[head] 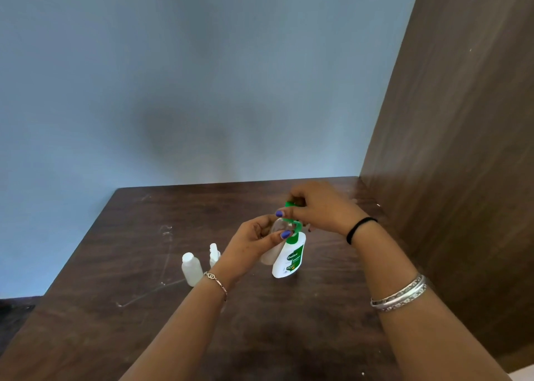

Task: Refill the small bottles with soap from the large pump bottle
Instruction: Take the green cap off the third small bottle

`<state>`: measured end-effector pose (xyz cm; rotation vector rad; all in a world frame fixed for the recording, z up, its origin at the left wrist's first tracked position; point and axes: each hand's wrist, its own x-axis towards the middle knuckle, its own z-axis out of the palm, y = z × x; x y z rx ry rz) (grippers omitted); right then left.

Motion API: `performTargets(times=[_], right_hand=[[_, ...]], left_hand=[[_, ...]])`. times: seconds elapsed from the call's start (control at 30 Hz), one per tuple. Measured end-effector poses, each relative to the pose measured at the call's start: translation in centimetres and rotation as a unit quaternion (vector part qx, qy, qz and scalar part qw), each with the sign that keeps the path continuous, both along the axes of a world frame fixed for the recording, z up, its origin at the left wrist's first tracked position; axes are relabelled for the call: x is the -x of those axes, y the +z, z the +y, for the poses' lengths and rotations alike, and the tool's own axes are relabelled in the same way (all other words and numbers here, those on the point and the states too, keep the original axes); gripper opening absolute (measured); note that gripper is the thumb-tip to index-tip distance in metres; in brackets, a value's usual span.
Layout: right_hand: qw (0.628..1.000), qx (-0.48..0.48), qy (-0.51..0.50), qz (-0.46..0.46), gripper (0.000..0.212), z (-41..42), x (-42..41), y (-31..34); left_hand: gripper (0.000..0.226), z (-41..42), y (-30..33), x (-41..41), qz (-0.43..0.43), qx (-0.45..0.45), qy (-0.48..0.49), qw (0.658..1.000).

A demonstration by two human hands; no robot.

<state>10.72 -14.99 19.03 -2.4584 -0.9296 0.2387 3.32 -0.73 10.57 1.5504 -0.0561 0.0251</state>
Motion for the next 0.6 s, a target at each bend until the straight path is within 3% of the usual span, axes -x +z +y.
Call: performTargets(times=[0.1, 0.33, 0.47, 0.6], right_hand=[[0.998, -0.042, 0.048, 0.01, 0.01, -0.5, -0.2, 0.3], [0.968, -0.225, 0.062, 0.087, 0.036, -2.7, -1.8, -0.3], [0.913, -0.354, 0.007, 0.205, 0.039, -4.0, -2.9, -4.1], [0.879, -0.414, -0.146, 0.185, 0.032, -5.6, -4.1, -10.3]], left_hand=[[0.028, 0.1, 0.2, 0.1, 0.001, 0.009, -0.003, 1.0], [0.023, 0.0, 0.0, -0.1, -0.006, 0.009, 0.005, 1.0], [0.026, -0.3, -0.2, -0.4, -0.018, -0.007, 0.02, 1.0], [0.035, -0.1, -1.0, -0.7, -0.026, -0.049, 0.052, 0.997]])
